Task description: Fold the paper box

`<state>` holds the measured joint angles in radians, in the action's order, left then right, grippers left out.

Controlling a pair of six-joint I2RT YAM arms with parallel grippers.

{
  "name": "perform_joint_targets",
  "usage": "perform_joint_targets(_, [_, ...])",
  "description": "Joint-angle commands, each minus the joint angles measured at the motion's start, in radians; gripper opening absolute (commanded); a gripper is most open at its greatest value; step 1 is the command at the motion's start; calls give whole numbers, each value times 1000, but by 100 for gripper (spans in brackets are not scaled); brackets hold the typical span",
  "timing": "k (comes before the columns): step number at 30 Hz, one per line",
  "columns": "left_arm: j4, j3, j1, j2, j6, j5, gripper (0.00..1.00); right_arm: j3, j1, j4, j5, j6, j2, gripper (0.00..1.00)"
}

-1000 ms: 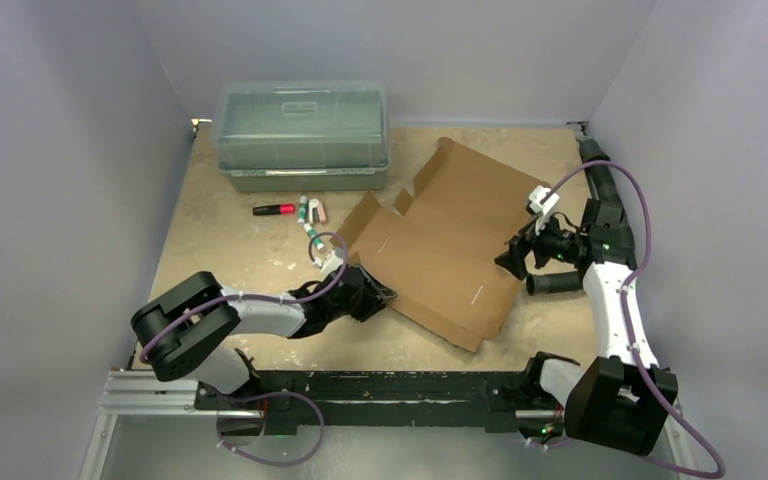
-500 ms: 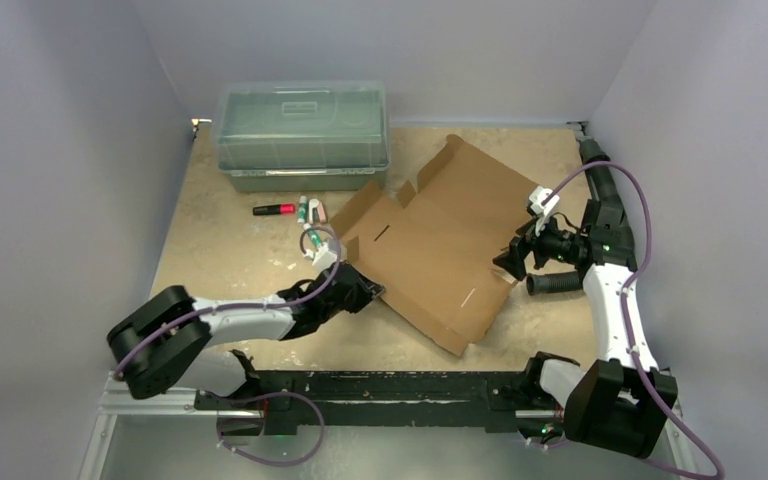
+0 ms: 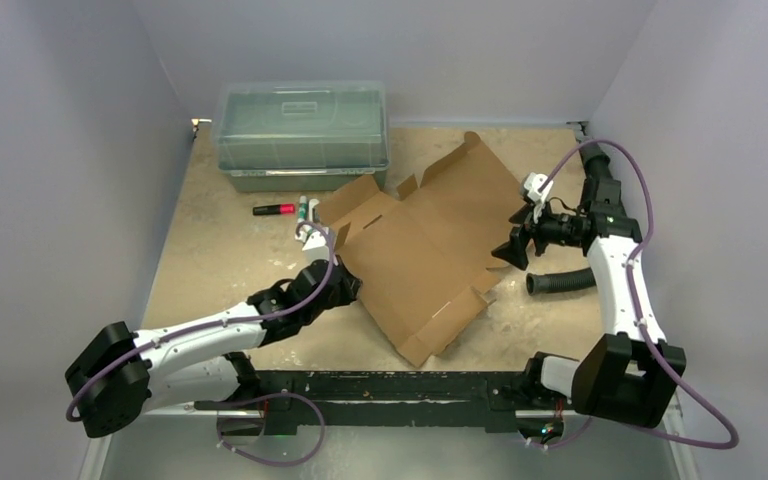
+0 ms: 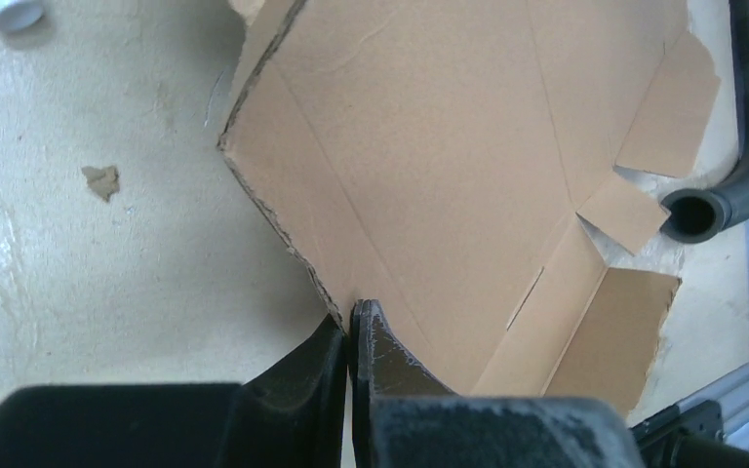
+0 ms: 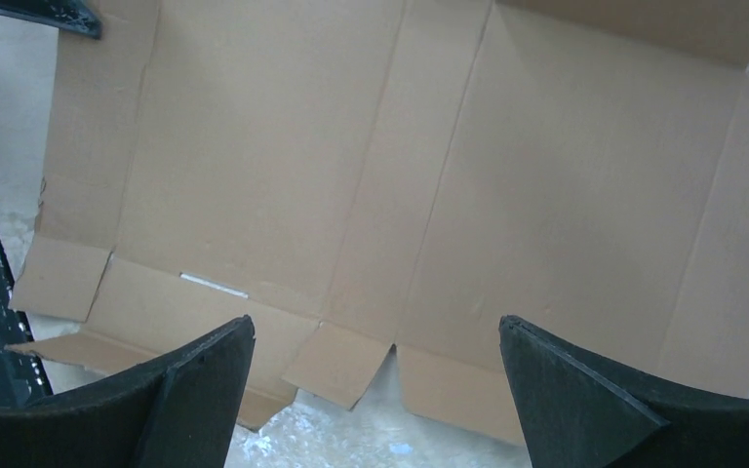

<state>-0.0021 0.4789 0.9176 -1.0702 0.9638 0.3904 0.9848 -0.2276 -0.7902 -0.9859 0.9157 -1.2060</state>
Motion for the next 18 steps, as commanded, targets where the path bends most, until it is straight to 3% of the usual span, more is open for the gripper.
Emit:
perform_joint_targets(1, [-67, 83, 4, -5, -180, -16, 0, 118, 55, -95, -19, 85, -21, 99])
perform_joint_targets(10, [-89, 135, 29, 16, -175, -119, 0, 346, 155, -237, 15, 171, -112, 99])
perform_joint_targets(18, [-83, 149, 39, 25, -143, -155, 0, 402, 207, -200, 22, 147, -156, 99])
